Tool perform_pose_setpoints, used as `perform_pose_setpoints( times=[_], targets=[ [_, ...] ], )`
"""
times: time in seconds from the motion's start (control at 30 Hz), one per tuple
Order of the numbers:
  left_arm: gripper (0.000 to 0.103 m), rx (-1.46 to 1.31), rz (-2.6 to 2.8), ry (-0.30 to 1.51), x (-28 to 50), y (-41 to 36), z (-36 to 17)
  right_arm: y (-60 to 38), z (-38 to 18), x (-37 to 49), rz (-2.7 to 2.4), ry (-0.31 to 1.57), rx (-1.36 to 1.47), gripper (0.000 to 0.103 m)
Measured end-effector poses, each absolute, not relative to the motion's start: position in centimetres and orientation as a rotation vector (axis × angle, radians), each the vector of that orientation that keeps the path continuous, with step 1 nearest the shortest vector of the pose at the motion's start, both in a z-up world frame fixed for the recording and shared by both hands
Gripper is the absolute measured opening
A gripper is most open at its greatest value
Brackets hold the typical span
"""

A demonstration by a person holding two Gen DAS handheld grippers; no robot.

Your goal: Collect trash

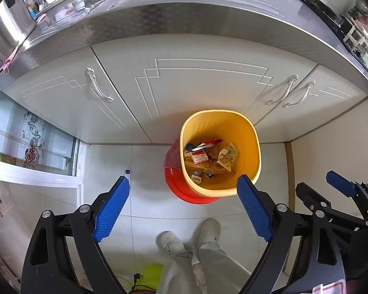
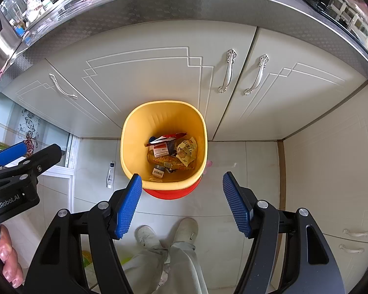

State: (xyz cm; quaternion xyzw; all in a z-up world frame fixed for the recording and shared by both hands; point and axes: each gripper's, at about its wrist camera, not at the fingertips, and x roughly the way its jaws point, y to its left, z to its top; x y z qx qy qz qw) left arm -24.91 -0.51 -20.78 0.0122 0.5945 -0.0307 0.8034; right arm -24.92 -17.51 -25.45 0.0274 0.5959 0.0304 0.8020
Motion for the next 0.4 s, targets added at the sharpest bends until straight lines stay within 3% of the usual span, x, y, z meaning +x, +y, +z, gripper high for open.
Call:
perform_pose_setpoints(
  times=[0.13, 0.4],
  targets=[
    [0.095, 0.016, -0.071, 1.283, -24.82, -0.41, -20.8, -17.5, -25.46, -24.9, 0.065, 1.279, 0.06, 0.069],
    [0.097, 0.003, -0.069, 1.292, -24.94, -0.12, -20.9, -17.42, -25.47, -24.99, 0.065, 1.277, 0.059, 0.069]
  ],
)
